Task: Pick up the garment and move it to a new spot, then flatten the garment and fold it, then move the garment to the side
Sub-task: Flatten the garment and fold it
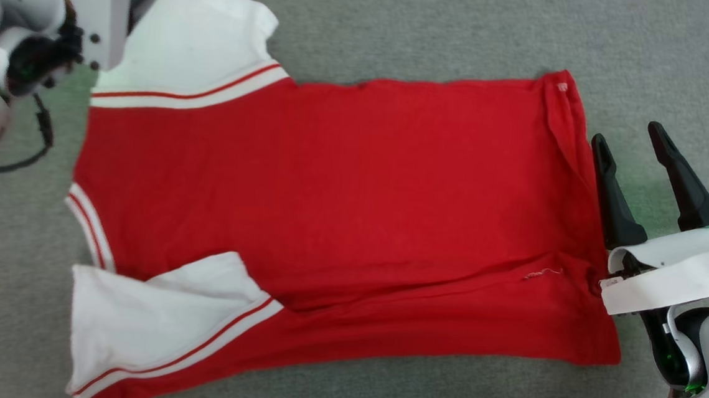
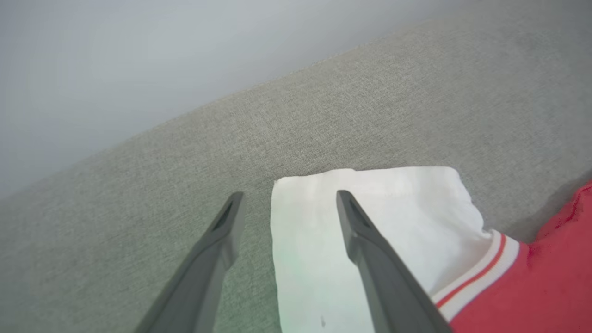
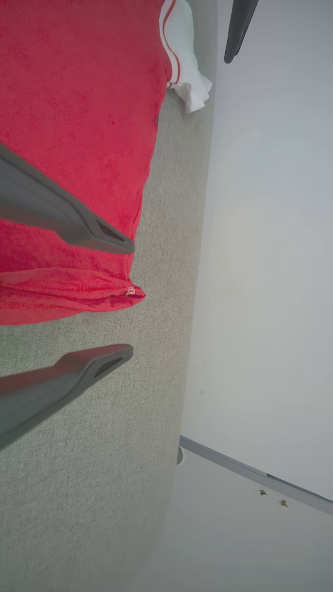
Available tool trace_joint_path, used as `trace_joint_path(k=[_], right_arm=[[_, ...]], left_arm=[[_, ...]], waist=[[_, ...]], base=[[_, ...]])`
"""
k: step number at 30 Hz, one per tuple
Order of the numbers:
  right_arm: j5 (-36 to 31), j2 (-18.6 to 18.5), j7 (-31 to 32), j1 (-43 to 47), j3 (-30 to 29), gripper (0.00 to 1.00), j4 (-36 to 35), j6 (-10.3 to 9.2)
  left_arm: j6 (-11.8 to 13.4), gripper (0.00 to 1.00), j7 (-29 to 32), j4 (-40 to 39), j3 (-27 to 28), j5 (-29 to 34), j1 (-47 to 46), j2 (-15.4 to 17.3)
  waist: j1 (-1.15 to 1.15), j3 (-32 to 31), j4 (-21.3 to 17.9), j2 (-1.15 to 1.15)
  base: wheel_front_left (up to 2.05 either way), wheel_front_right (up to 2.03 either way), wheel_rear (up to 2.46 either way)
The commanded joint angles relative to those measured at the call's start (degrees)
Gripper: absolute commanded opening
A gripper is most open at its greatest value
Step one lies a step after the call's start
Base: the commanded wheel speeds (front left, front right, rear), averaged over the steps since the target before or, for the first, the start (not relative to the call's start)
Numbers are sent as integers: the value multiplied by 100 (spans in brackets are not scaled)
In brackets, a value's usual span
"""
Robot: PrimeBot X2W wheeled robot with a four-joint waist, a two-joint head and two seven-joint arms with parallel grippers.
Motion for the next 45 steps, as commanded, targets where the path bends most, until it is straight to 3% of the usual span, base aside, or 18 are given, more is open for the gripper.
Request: trace_joint_path(k=[1,12,13,14,15,22,31,45], right_arm=[[32,2,-71,-72,19,100,51,-10],[203,-49,-34,-285,213,100,251,-10],[220,-51,-2,-312,236,100,247,-10],[249,-55,21,-333,259,100,242,-10],[268,-65,60,-344,266,100,243,-11],[564,11,690,-479,119,100,119,-10],[764,74,2243,-1140,73,100,342,-10],[1039,216,4896,-2615,640,100,1970,-10]], left_arm=[[-64,100,139,177,-49,13,-129,-9],[-135,100,1100,1497,-91,-353,-520,-359],[-126,52,1170,1598,-112,-348,-540,-391],[-128,35,1265,1692,-128,-380,-534,-439],[-105,0,1414,1803,-124,-451,-501,-509],[-114,0,1631,2042,-191,-460,-541,-720],[-163,0,1523,2085,-207,-483,-596,-842],[-201,0,1370,2063,-226,-540,-706,-1079]], waist=[[0,171,-175,0],[0,300,-381,0],[0,305,-395,0],[0,309,-405,0],[0,309,-408,0],[0,288,-374,0],[0,259,-229,0],[0,319,13,0]], base=[[0,0,0],[0,0,0],[0,0,0],[0,0,0],[0,0,0],[0,0,0],[0,0,0],[0,0,0]])
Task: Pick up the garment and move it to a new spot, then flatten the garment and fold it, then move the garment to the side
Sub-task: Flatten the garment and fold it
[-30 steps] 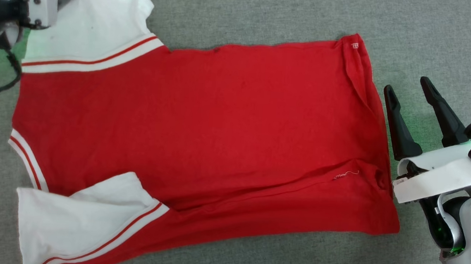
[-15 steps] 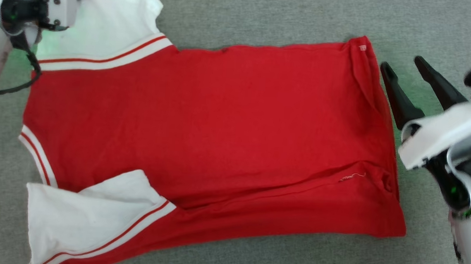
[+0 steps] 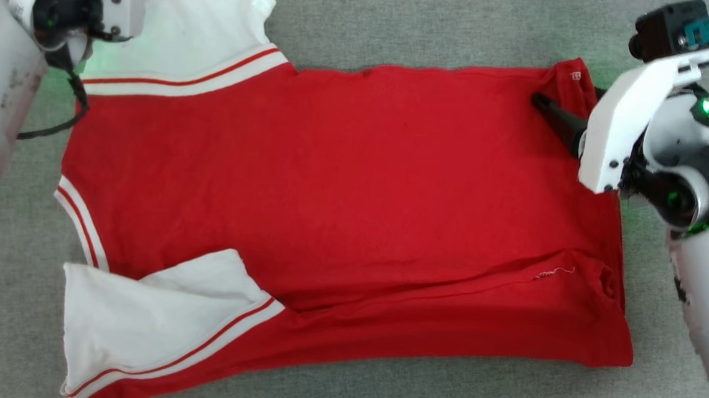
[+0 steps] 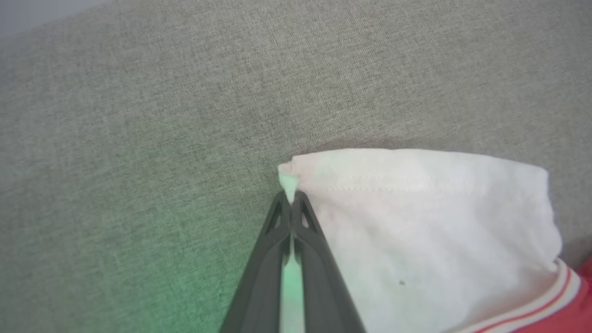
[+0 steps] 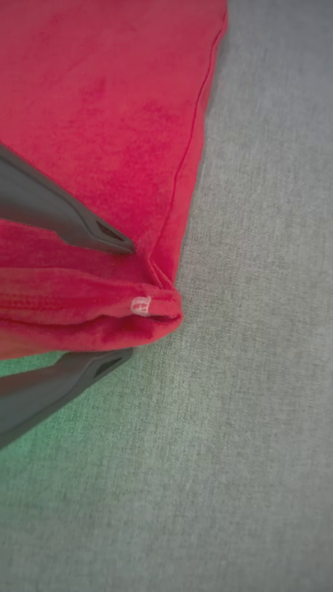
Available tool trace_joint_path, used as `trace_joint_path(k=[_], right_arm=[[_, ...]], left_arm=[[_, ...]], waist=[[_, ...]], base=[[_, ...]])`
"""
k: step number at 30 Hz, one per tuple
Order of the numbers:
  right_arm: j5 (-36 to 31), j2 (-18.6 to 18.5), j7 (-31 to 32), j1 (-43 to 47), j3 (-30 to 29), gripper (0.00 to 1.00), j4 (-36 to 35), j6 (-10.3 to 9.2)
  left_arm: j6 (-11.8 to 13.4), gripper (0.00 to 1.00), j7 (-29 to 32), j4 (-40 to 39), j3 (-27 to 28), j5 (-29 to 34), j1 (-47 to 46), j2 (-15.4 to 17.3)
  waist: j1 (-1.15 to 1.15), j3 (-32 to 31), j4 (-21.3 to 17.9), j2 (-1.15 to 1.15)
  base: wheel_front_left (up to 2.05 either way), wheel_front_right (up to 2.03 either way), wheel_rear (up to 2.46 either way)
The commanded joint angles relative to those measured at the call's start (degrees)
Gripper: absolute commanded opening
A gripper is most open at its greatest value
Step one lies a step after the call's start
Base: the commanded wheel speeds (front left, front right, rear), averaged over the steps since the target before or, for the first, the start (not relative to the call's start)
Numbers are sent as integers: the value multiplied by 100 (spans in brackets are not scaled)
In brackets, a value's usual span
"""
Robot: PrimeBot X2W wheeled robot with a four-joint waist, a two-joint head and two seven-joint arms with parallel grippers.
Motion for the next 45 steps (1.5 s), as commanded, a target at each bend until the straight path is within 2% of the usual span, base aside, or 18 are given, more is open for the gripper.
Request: trace_joint_path(k=[1,2,5,13,20,24,30,39,42,45], right_arm=[[-26,-16,186,38,125,54,175,-10],[-10,-35,297,-16,183,0,240,-10],[62,-128,530,-124,237,0,349,-9],[176,-529,267,-69,160,0,136,-10],[366,-1070,-4,493,238,0,-505,-10],[515,-1385,18,974,141,0,-905,-10],[664,-1574,213,1868,-308,0,-1504,-10],[607,-1340,720,3197,-1060,0,-2289,-10],[576,-1201,865,3518,-1213,0,-2445,-10],[521,-1057,994,3746,-1294,0,-2525,-10]], left_arm=[[-22,0,12,39,-35,-33,58,-24],[-24,0,-21,33,-25,-45,55,-37],[-33,0,-169,-32,-1,-62,46,-74],[-36,0,-277,-388,-60,-130,14,11],[-38,0,-144,-1172,-252,-128,147,413],[14,0,-1,-1784,-357,-79,327,761],[609,0,275,-3301,-403,-231,915,1451],[1964,0,277,-6125,-531,-545,2318,2803],[2304,0,102,-6670,-560,-739,2785,3044],[2477,0,-105,-6905,-605,-912,3189,3147]], waist=[[0,4,23,0],[0,4,35,0],[0,-19,94,0],[0,-291,368,0],[0,-719,649,0],[0,-978,812,0],[0,-1318,1044,0],[0,-1578,1236,0],[0,-1600,1266,0],[0,-1612,1280,0]], base=[[0,0,0],[0,0,0],[0,0,0],[0,0,0],[0,0,0],[0,0,0],[0,0,0],[0,0,0],[0,0,0],[0,0,0]])
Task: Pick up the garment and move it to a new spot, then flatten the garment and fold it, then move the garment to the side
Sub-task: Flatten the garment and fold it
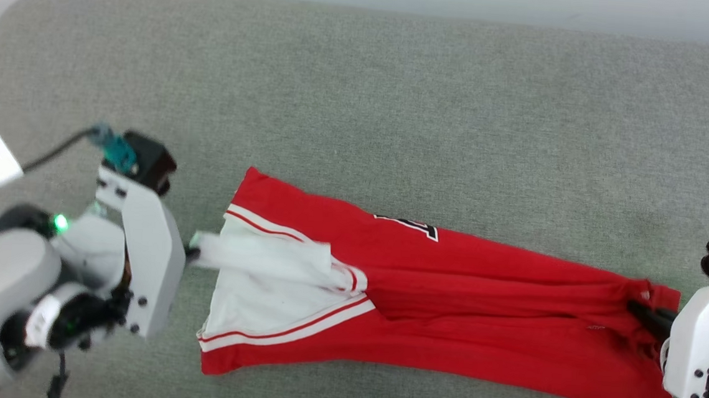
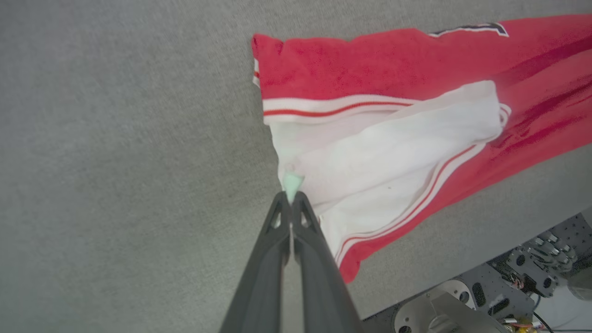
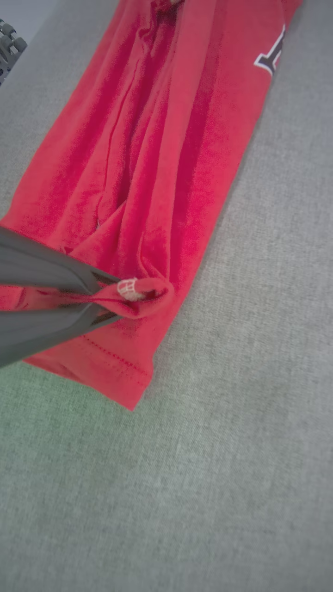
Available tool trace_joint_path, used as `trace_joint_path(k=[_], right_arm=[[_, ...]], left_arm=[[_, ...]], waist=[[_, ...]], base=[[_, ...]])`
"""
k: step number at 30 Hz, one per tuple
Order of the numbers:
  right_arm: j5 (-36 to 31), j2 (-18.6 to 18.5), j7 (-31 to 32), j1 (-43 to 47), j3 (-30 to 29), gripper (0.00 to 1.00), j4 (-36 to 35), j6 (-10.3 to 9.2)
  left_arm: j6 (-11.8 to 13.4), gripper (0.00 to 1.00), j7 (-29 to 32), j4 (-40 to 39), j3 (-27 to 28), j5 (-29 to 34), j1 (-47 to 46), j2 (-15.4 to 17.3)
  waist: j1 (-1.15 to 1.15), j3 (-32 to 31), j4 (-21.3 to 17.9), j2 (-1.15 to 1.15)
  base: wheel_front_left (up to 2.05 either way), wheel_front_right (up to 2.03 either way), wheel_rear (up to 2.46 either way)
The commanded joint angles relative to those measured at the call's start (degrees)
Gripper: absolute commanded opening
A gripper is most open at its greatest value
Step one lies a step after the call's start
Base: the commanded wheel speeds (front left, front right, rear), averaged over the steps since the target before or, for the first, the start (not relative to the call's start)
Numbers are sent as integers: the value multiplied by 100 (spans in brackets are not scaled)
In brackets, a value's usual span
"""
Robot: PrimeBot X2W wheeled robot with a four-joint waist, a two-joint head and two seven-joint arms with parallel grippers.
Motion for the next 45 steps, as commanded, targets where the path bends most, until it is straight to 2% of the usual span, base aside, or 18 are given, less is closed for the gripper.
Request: trace_joint_path(k=[1,5,9,10,11,12,13,14,17,18,22,28,37,42,45], right_arm=[[-54,52,56,114,-41,0,-36,-11],[-148,186,126,172,0,0,9,-10],[-224,262,197,44,134,0,115,-10],[-229,240,209,12,185,5,134,-10],[-208,222,228,-21,228,36,163,-10],[-179,205,242,-48,278,89,171,-10],[-162,198,267,-74,312,100,171,-10],[-145,192,286,-106,320,100,171,-10],[-88,144,350,-161,315,100,114,-10],[-49,149,381,-162,280,100,87,-11],[-32,160,415,-108,109,100,-14,-11],[-180,343,349,142,-447,100,-90,-11],[-313,640,419,501,-1114,100,356,-11],[-431,639,437,560,-1322,100,600,-11],[-526,618,487,581,-1393,100,740,-11]], left_arm=[[65,0,-104,-34,-17,-70,186,13],[32,0,-267,92,-80,-237,480,-136],[-159,0,-373,422,-116,-338,597,-373],[-207,0,-379,519,-119,-335,612,-424],[-250,7,-395,618,-131,-300,603,-451],[-283,15,-404,698,-133,-291,585,-483],[-320,24,-426,748,-117,-296,560,-523],[-331,46,-448,786,-95,-288,528,-556],[-329,96,-499,823,-88,-224,475,-559],[-323,100,-541,805,-59,-235,469,-560],[-263,100,-612,704,-47,-216,532,-500],[-104,100,-1248,387,136,-141,792,-357],[46,100,-3223,190,567,23,1583,-282],[154,100,-4477,207,811,160,2124,-300],[204,100,-4936,278,994,292,2420,-314]], waist=[[0,-14,17,0],[0,-33,20,0],[0,-85,9,0],[0,-105,13,0],[0,-127,8,0],[0,-152,4,0],[0,-179,1,0],[0,-207,-2,0],[0,-313,0,0],[0,-352,2,0],[0,-463,18,0],[0,-625,44,0],[0,-740,135,0],[0,-793,237,0],[0,-818,305,0]], base=[[0,0,0],[0,0,0],[0,0,0],[0,0,0],[0,0,0],[0,0,0],[0,0,0],[0,0,0],[0,0,0],[0,0,0],[0,0,0],[0,0,0],[0,0,0],[0,0,0],[0,0,0]])
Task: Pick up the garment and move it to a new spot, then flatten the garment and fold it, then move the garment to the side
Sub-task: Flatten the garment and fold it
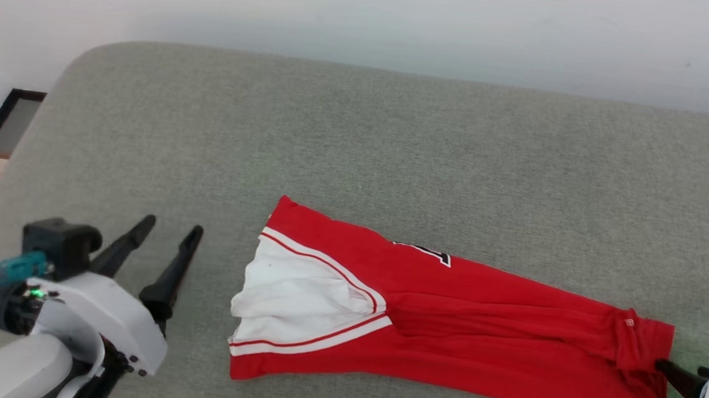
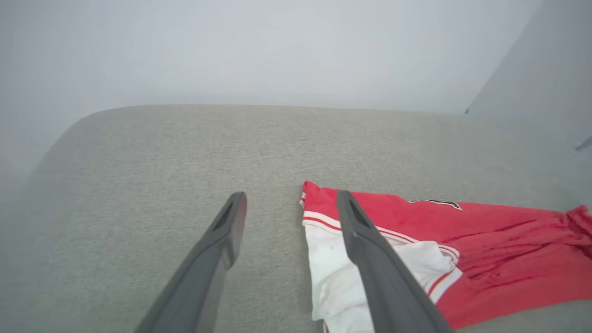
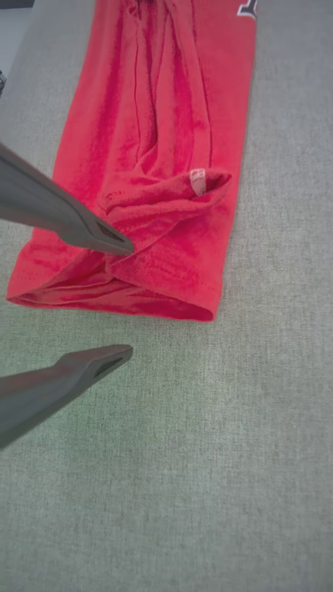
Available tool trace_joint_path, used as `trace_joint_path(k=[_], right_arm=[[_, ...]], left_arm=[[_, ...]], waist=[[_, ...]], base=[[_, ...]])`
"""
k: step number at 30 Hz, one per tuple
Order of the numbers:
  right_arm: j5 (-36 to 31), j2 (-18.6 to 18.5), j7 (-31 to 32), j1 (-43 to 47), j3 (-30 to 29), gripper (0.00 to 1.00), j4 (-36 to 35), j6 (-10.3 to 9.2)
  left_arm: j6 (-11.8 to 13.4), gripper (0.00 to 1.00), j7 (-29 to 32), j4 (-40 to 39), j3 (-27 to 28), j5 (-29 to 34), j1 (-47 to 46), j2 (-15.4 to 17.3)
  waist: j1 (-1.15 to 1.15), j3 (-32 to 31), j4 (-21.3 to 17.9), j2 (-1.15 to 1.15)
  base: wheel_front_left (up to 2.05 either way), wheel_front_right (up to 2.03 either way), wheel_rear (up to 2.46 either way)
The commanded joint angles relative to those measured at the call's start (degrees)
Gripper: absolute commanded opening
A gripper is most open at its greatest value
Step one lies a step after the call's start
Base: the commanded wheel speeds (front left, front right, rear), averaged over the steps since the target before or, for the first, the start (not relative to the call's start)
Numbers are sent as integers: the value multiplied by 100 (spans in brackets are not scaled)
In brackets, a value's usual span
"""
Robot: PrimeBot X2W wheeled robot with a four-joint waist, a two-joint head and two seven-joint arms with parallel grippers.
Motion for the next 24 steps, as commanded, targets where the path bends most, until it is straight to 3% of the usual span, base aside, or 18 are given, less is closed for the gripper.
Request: trace_joint_path(k=[1,7,16,17,18,19,24], right_arm=[[-53,-23,10,95,-46,100,51,-9],[-84,80,109,81,-130,100,375,-9],[-101,107,-29,-113,149,100,1001,-9],[-34,105,-58,-129,238,69,1064,-9],[33,87,-96,-144,320,28,1125,-8],[92,64,-145,-154,402,0,1184,-8],[330,-135,-393,-190,618,0,1491,-8]], left_arm=[[16,100,-77,27,133,61,140,-59],[-2,100,-124,67,1466,820,1105,-581],[-667,100,-128,146,3552,2092,2783,-1686],[-772,100,-128,161,3757,2175,2907,-1826],[-857,100,-128,177,3917,2274,3015,-1954],[-947,100,-127,202,4062,2400,3114,-2044],[-1304,100,-128,244,4701,2822,3446,-2560]], waist=[[0,-21,64,0],[0,-40,239,0],[0,-70,441,0],[0,-66,466,0],[0,-65,491,0],[0,-66,516,0],[0,-46,612,0]], base=[[0,0,0],[0,0,0],[0,0,0],[0,0,0],[0,0,0],[0,0,0],[0,0,0]])
